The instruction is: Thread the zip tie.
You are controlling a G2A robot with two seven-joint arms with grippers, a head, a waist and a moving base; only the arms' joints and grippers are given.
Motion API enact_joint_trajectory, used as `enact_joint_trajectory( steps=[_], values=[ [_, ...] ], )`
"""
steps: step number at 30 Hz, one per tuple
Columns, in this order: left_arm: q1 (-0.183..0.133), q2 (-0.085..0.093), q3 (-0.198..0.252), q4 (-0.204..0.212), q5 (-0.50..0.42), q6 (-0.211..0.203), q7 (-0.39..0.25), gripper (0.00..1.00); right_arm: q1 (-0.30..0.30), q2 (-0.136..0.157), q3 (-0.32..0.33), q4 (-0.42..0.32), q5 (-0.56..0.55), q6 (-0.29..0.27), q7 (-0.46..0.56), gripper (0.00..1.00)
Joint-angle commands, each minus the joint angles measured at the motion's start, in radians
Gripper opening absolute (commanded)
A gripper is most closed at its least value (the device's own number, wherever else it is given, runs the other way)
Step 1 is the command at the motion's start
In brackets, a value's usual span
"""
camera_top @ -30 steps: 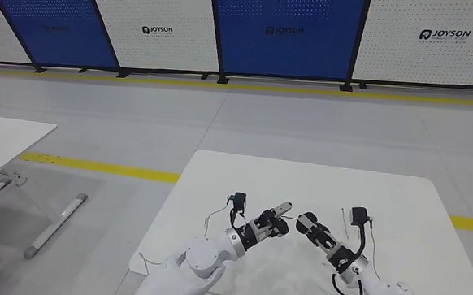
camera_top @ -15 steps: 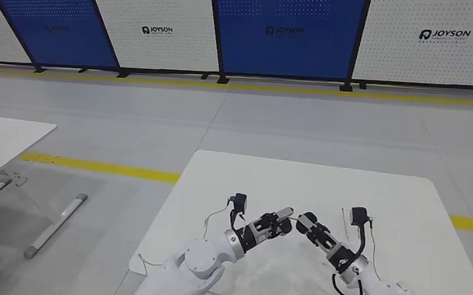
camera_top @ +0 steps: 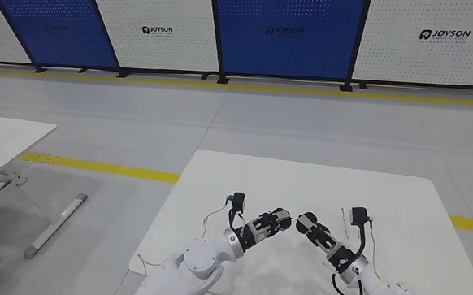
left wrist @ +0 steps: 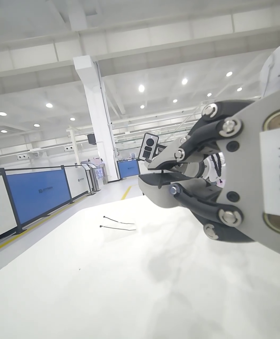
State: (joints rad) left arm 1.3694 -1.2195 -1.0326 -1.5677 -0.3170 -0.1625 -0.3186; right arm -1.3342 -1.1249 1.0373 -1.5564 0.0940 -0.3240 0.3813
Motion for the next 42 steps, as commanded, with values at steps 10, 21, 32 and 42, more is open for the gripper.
enact_joint_trajectory(
  steps=[10, 21, 32, 42],
  values=[
    [-0.004, -0.001, 0.003, 0.008, 0.005, -0.001, 0.002, 0.0, 0.0, 0.0, 0.0, 0.0, 0.0, 0.0, 0.0, 0.0],
    [0.002, 0.0, 0.003, 0.0, 0.012, -0.01, 0.0, 0.0, 0.0, 0.0, 0.0, 0.0, 0.0, 0.0, 0.0, 0.0],
    [0.018, 0.004, -0.003, -0.019, 0.031, -0.008, -0.002, 0.43, 0.0, 0.0, 0.0, 0.0, 0.0, 0.0, 0.0, 0.0],
    [0.018, 0.004, -0.002, -0.017, 0.034, -0.014, 0.001, 0.0, 0.0, 0.0, 0.0, 0.0, 0.0, 0.0, 0.0, 0.0]
  ],
)
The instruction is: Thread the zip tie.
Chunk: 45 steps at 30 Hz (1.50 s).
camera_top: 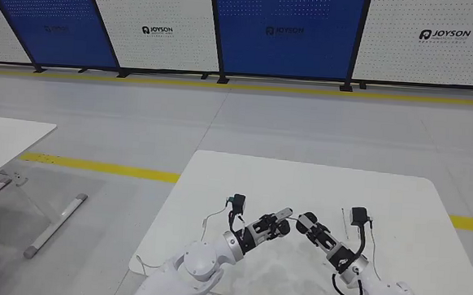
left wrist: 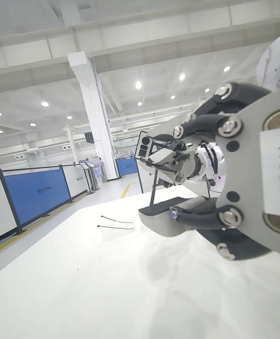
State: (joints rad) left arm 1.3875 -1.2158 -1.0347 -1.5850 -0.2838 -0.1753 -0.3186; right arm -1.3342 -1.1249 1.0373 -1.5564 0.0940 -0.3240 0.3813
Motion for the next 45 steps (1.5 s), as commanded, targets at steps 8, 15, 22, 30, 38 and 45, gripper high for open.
enact_joint_trajectory(
  steps=[8, 15, 22, 30, 38, 45],
  values=[
    [0.001, 0.0, 0.0, 0.002, 0.001, -0.004, 0.002, 0.0, 0.0, 0.0, 0.0, 0.0, 0.0, 0.0, 0.0, 0.0],
    [0.0, 0.0, 0.001, 0.003, 0.003, -0.009, -0.003, 0.0, 0.0, 0.0, 0.0, 0.0, 0.0, 0.0, 0.0, 0.0],
    [0.002, 0.001, 0.002, 0.001, 0.012, -0.012, -0.002, 0.0, -0.002, 0.0, 0.0, -0.002, -0.001, 0.003, -0.004, 0.0],
    [0.002, 0.003, -0.012, 0.0, -0.042, 0.001, -0.035, 0.0, -0.015, -0.004, 0.013, -0.013, 0.0, 0.027, -0.001, 1.0],
    [0.034, 0.013, -0.05, -0.035, -0.04, 0.035, -0.021, 0.0, -0.055, 0.004, 0.078, -0.006, 0.042, -0.005, 0.015, 1.0],
    [0.065, 0.025, -0.08, -0.061, -0.039, 0.095, -0.071, 0.0, -0.104, 0.014, 0.157, -0.001, 0.12, -0.016, 0.069, 1.0]
  ],
)
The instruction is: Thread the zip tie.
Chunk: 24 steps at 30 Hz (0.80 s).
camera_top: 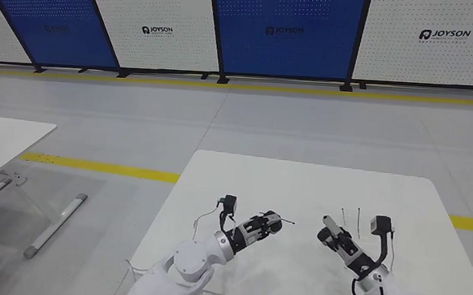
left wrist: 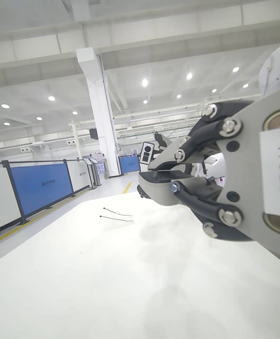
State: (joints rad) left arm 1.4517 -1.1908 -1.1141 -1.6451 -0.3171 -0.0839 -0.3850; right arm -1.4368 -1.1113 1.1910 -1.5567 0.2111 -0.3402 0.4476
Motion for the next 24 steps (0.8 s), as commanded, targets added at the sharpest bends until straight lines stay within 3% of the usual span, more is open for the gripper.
enact_joint_trajectory(
  steps=[1, 16, 21, 24],
  values=[
    [0.001, 0.0, 0.0, -0.001, -0.006, 0.004, -0.005, 0.0, -0.002, 0.0, 0.003, -0.001, 0.003, 0.0, 0.003, 1.0],
    [-0.002, -0.001, 0.001, 0.001, -0.01, 0.008, 0.01, 0.0, -0.002, 0.0, 0.003, -0.001, 0.003, 0.0, 0.003, 1.0],
    [-0.021, -0.005, -0.003, 0.014, -0.122, 0.007, -0.027, 0.0, -0.002, 0.0, 0.003, -0.001, 0.003, 0.0, 0.003, 1.0],
    [-0.012, -0.003, -0.022, -0.025, -0.138, -0.028, -0.024, 0.0, -0.002, 0.0, 0.003, -0.001, 0.003, 0.0, 0.003, 1.0]
  ],
)
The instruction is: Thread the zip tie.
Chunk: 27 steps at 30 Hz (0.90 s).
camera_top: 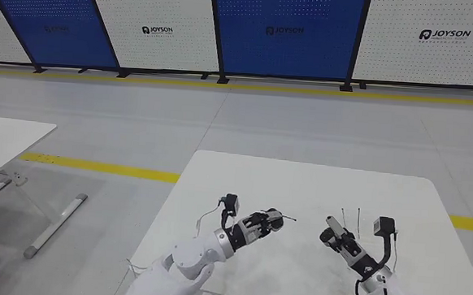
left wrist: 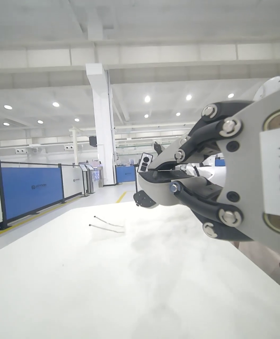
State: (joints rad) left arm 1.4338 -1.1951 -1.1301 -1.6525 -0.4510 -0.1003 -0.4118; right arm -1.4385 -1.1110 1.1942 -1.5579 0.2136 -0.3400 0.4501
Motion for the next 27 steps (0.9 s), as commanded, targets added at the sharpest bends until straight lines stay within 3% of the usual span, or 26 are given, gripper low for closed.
enact_joint_trajectory(
  steps=[1, 6, 9, 10, 21, 27],
  values=[
    [0.012, 0.002, -0.014, -0.041, -0.009, -0.022, 0.001, 0.0, 0.0, 0.0, 0.0, 0.0, 0.0, 0.0, 0.0, 1.0],
    [0.075, 0.014, -0.083, -0.202, -0.035, -0.065, -0.005, 0.0, 0.0, 0.0, 0.0, 0.0, 0.0, 0.0, 0.0, 1.0],
    [0.114, 0.021, -0.125, -0.28, -0.048, -0.05, -0.008, 0.0, 0.0, 0.0, 0.0, 0.0, 0.0, 0.0, 0.0, 1.0],
    [0.119, 0.023, -0.131, -0.288, -0.037, -0.036, -0.009, 0.0, 0.0, 0.0, 0.0, 0.0, 0.0, 0.0, 0.0, 1.0],
    [0.118, 0.023, -0.13, -0.288, -0.039, -0.036, -0.006, 0.0, 0.0, 0.0, 0.0, 0.0, 0.0, 0.0, 0.0, 1.0],
    [0.119, 0.017, -0.151, -0.334, -0.201, -0.105, -0.012, 0.0, 0.0, 0.0, 0.0, 0.0, 0.0, 0.0, 0.0, 1.0]
  ],
)
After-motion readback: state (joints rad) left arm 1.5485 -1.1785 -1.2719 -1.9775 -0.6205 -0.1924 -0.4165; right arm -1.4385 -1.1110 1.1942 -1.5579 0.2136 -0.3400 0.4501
